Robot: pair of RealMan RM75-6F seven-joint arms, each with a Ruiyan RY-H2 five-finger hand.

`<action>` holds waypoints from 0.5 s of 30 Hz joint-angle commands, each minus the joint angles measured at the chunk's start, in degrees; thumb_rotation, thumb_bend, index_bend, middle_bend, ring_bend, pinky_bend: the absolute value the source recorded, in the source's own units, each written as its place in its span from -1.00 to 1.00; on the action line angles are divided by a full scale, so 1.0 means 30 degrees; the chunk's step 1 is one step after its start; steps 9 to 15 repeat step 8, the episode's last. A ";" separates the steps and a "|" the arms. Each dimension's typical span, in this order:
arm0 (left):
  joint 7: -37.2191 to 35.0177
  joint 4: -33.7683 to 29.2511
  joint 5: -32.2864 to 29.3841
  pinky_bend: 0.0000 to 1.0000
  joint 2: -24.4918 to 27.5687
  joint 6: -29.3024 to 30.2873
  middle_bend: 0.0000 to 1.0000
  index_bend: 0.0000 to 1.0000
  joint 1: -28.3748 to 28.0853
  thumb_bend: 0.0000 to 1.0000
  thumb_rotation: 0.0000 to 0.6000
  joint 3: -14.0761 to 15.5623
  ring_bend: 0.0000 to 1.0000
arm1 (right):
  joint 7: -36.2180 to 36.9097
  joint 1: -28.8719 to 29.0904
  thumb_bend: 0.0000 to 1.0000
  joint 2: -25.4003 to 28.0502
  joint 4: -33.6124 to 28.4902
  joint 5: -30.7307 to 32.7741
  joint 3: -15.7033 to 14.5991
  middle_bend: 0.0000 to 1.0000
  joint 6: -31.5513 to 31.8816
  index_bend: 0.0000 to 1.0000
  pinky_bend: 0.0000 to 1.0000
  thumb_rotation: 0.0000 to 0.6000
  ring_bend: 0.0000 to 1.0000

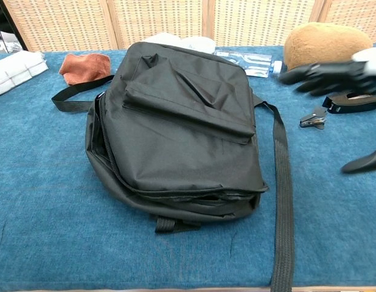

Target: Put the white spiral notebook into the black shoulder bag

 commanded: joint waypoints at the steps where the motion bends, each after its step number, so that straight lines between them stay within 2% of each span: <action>1: 0.1965 -0.3037 -0.0885 -0.81 0.1283 -0.1127 -1.00 -1.00 0.1087 -0.41 0.67 0.0031 -1.00 | -0.2532 -0.2438 -1.00 -0.1503 0.4387 -0.1100 -0.0643 -1.00 0.4350 -1.00 -1.00 1.00 -1.00; 5: 0.4133 -0.5589 -0.1599 -0.88 0.2165 -0.1894 -1.00 -1.00 0.1984 -0.40 0.67 0.0177 -1.00 | -0.2398 -0.3478 -1.00 -0.2513 0.6933 -0.0658 -0.0723 -1.00 0.6311 -1.00 -1.00 1.00 -1.00; 8: 0.5614 -0.6924 -0.2008 -0.98 0.2665 -0.2239 -1.00 -1.00 0.2487 -0.40 0.67 0.0236 -1.00 | -0.2832 -0.4103 -1.00 -0.2930 0.8089 -0.0270 -0.0666 -1.00 0.7405 -1.00 -1.00 1.00 -1.00; 15: 0.5614 -0.6924 -0.2008 -0.98 0.2665 -0.2239 -1.00 -1.00 0.2487 -0.40 0.67 0.0236 -1.00 | -0.2832 -0.4103 -1.00 -0.2930 0.8089 -0.0270 -0.0666 -1.00 0.7405 -1.00 -1.00 1.00 -1.00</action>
